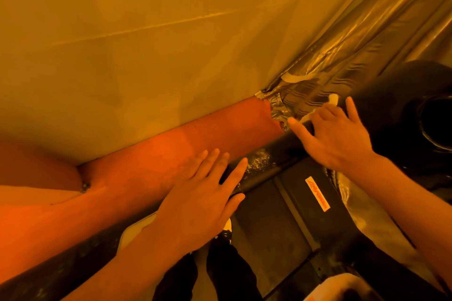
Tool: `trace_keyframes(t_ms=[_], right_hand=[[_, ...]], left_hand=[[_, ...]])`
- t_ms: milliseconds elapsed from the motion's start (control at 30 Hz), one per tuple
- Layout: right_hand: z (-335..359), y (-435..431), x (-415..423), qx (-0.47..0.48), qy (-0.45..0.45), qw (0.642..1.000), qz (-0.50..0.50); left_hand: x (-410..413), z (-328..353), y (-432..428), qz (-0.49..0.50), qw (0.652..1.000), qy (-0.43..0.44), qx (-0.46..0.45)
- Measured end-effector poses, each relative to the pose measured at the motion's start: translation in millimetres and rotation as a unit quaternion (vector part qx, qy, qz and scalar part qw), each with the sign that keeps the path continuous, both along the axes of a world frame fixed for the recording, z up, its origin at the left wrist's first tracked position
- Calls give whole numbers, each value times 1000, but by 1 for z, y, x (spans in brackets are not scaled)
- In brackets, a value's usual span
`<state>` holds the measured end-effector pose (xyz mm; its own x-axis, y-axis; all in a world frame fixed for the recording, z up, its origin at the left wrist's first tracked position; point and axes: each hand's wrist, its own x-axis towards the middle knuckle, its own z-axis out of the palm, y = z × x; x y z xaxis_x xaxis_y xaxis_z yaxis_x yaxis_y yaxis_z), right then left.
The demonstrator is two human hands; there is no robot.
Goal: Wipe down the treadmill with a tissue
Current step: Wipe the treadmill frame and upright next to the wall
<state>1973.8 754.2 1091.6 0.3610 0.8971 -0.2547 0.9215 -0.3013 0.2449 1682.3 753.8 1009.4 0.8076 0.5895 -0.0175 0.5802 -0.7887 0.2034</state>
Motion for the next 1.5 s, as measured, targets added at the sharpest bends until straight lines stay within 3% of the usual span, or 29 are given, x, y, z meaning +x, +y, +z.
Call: trace_keyframes(t_ms=[167, 300, 367, 467, 533, 700, 767, 867, 933, 1067, 1267, 1400, 1500], right_hand=[[-10, -24, -37, -30, 73, 991, 109], [-3, 11, 6, -53, 25, 998, 33], [-6, 12, -15, -69, 4, 996, 60], [-10, -12, -58, -69, 93, 985, 126], [-5, -15, -51, -79, 101, 982, 140], [8, 4, 6, -43, -34, 998, 31], [4, -8, -22, -47, -10, 998, 37], [3, -40, -72, -80, 95, 989, 84], [5, -41, -56, -73, 73, 990, 100], [10, -13, 8, -5, -17, 1000, -5], [-3, -69, -71, -26, 105, 989, 98], [-1, -45, -16, 32, 5, 999, 20], [-9, -53, -39, 74, 15, 997, -28]], left_hand=[[0, 2, 0, 1, 1000, -9, 15], [0, 1, 0, 1, 1000, -9, 25], [0, 1, 0, 1, 1000, -4, 18], [1, 1, 1, -3, 1000, 0, 9], [1, 1, 2, -8, 1000, 1, 5], [0, 1, 3, -13, 1000, 12, -1], [0, 1, 3, -14, 1000, 18, -8], [1, 2, 3, -8, 1000, 18, -8], [1, 2, 3, -7, 1000, 16, 0], [0, 1, 3, -8, 1000, 14, 4], [0, 0, 4, -6, 999, 26, -20], [1, 1, 5, -7, 999, 33, -23], [1, 4, 5, -7, 998, 42, -37]])
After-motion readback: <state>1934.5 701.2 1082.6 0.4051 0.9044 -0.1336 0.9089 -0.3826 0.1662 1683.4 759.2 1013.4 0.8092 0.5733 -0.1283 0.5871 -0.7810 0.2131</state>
